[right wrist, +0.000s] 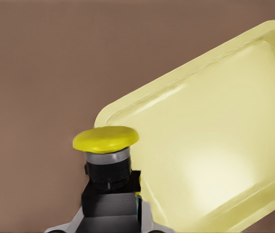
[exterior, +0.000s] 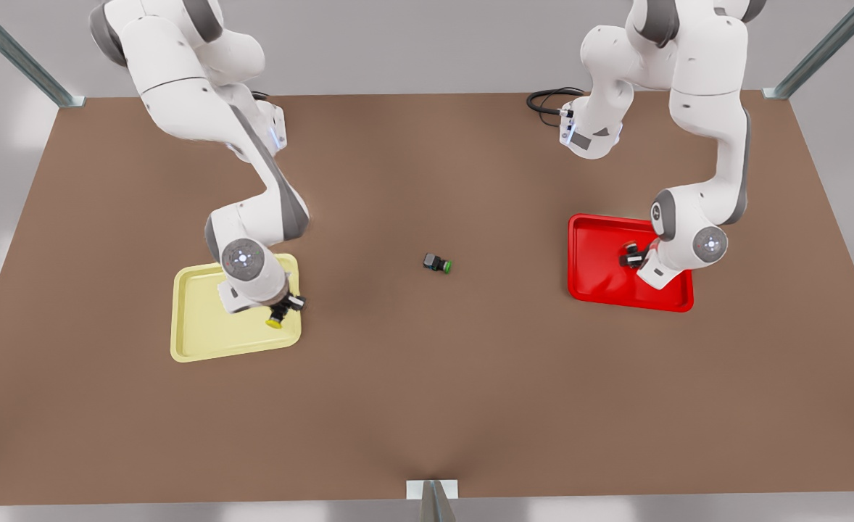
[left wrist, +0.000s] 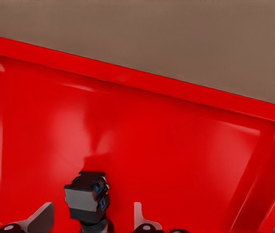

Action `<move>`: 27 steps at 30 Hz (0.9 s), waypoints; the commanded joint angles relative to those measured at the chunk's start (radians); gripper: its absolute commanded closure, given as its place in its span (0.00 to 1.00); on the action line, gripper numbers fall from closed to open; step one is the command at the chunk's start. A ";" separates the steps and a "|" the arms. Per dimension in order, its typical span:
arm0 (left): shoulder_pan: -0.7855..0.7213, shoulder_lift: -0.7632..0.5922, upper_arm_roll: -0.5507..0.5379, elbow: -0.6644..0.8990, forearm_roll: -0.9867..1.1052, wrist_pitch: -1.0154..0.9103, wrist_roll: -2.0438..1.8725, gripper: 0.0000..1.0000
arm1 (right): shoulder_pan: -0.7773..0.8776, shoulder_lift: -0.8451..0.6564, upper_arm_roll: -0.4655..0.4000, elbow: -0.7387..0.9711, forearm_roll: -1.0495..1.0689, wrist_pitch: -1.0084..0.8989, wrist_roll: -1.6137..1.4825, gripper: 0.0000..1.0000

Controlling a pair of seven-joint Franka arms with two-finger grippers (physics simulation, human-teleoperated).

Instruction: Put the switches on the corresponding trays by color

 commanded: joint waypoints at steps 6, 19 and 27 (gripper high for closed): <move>0.002 0.093 -0.004 0.640 -0.001 -0.410 0.008 0.00 | -0.109 -0.056 -0.006 -0.141 -0.014 0.017 -0.179 0.42; 0.355 -0.002 -0.501 0.950 0.150 -0.606 0.069 0.00 | -0.102 -0.094 -0.007 0.048 0.004 -0.162 -0.179 0.00; 0.355 0.000 -0.503 0.950 0.150 -0.606 0.066 0.00 | -0.167 -0.231 -0.184 0.524 0.138 -0.710 -0.690 0.00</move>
